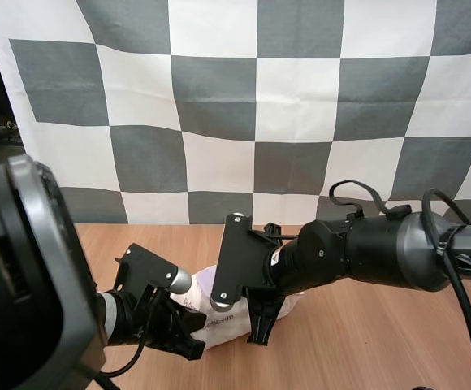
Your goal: Open the wet wipes lid
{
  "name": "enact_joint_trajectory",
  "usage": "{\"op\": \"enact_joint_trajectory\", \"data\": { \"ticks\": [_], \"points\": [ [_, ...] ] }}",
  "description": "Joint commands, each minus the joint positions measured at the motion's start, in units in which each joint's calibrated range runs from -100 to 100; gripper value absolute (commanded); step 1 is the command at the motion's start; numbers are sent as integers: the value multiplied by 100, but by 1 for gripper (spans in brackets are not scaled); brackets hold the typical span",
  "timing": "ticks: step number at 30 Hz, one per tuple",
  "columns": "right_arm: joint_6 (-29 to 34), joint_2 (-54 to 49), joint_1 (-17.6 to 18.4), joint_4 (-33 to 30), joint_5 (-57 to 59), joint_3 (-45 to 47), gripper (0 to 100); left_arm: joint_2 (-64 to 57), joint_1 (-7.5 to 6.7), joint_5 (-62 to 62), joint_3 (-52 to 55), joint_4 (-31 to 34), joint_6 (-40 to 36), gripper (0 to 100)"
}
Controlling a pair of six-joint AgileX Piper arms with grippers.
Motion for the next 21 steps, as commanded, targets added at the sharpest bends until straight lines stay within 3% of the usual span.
{"op": "enact_joint_trajectory", "data": {
  "ticks": [1, 7, 12, 13, 16, 17, 21],
  "points": [
    [-8, -5, 4, 4, -143, -6, 0, -2, -3, -20, -1, -39, 87, 0],
    [-8, -5, 4, 4, -437, -6, 0, -2, -3, -20, -1, -39, 87, 0],
    [-8, -5, 4, -360, 230, -6, 0, -2, -3, -124, -1, -52, 87, 0],
    [-8, -5, 4, -349, 392, -6, 2, -2, -3, -124, -1, -64, 87, 0],
    [-8, -5, 4, -351, 697, -6, 43, -2, -3, -124, -1, -64, 87, 0],
    [-8, -5, 4, -324, 680, -6, 50, -2, -3, -124, -1, -64, 87, 0],
    [-8, -5, 4, -221, 388, -6, 44, -2, -3, -108, -1, -35, 87, 0]
  ]
}}
